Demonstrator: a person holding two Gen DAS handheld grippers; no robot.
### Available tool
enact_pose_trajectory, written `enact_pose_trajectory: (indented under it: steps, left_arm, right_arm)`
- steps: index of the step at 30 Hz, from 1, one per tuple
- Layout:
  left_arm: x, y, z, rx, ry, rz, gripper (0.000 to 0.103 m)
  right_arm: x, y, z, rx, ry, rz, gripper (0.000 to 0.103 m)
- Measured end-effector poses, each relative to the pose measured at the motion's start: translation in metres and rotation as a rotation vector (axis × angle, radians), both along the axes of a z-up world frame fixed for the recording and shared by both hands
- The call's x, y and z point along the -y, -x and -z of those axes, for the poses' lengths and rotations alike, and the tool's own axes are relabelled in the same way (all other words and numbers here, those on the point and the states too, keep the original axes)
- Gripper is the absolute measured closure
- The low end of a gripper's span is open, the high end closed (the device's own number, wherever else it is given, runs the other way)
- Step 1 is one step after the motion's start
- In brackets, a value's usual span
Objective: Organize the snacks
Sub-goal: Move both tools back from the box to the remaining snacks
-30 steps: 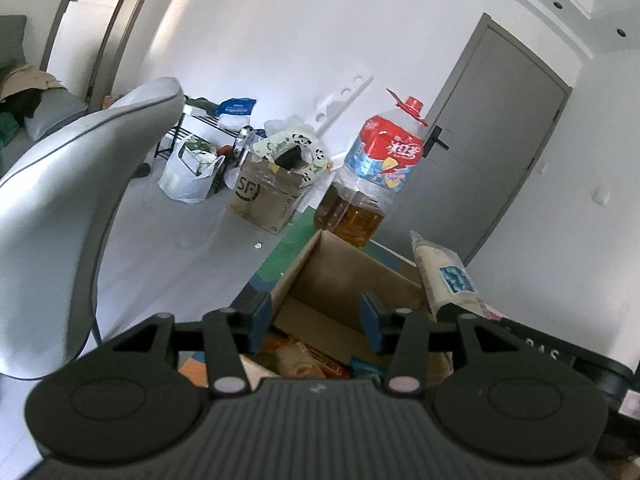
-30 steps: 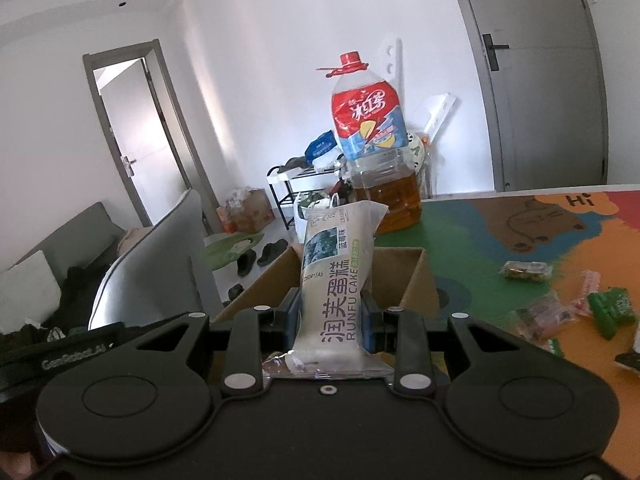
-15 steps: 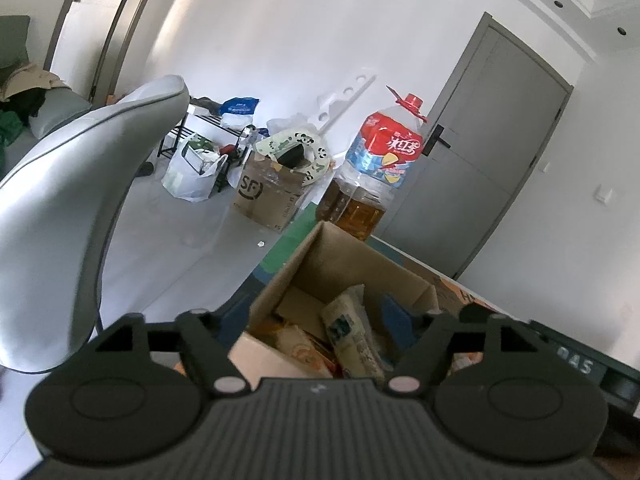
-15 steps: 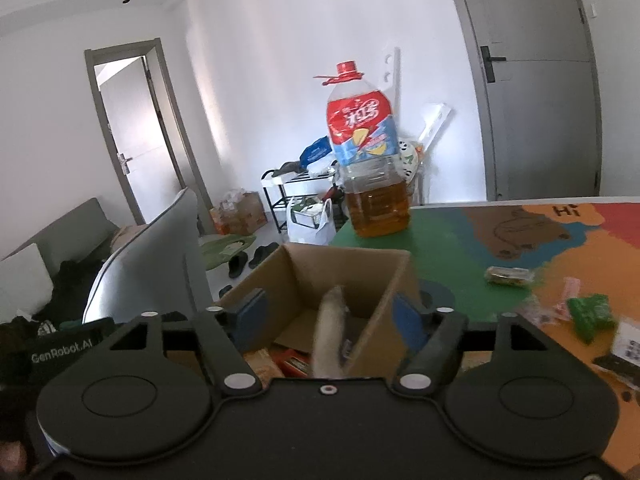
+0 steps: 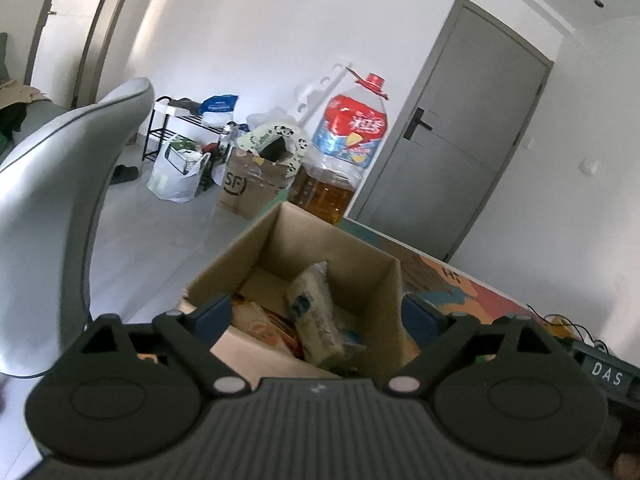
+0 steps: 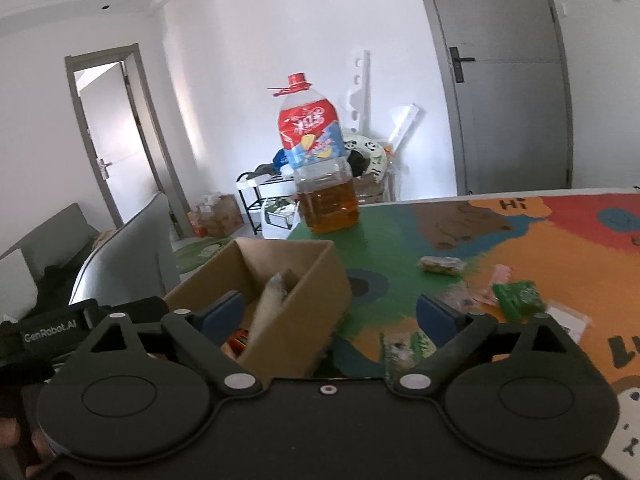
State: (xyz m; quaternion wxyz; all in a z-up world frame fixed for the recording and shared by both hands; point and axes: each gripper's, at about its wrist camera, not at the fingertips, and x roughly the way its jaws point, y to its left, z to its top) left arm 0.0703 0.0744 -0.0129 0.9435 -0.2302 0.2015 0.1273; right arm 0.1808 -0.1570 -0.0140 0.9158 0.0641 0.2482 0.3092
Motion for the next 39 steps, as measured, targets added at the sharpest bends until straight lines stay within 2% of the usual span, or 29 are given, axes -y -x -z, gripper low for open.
enact_pose_trajectory:
  steps: [3, 18, 34, 39]
  left_arm:
    - [0.01, -0.002, 0.0, -0.007, -0.001, 0.015, 0.011]
    - [0.062, -0.02, 0.002, -0.045, -0.035, 0.132, 0.011]
    - [0.12, -0.048, 0.004, -0.034, -0.058, 0.261, 0.011]
    - [0.137, -0.055, 0.007, -0.022, -0.068, 0.295, 0.012]
  right_arm:
    - [0.01, 0.0, 0.001, 0.001, 0.004, 0.018, 0.0]
    - [0.066, -0.01, 0.015, -0.024, 0.01, 0.138, 0.0]
    - [0.126, -0.021, 0.035, -0.057, -0.017, 0.247, 0.0]
    - [0.14, -0.022, 0.038, -0.021, -0.021, 0.279, 0.0]
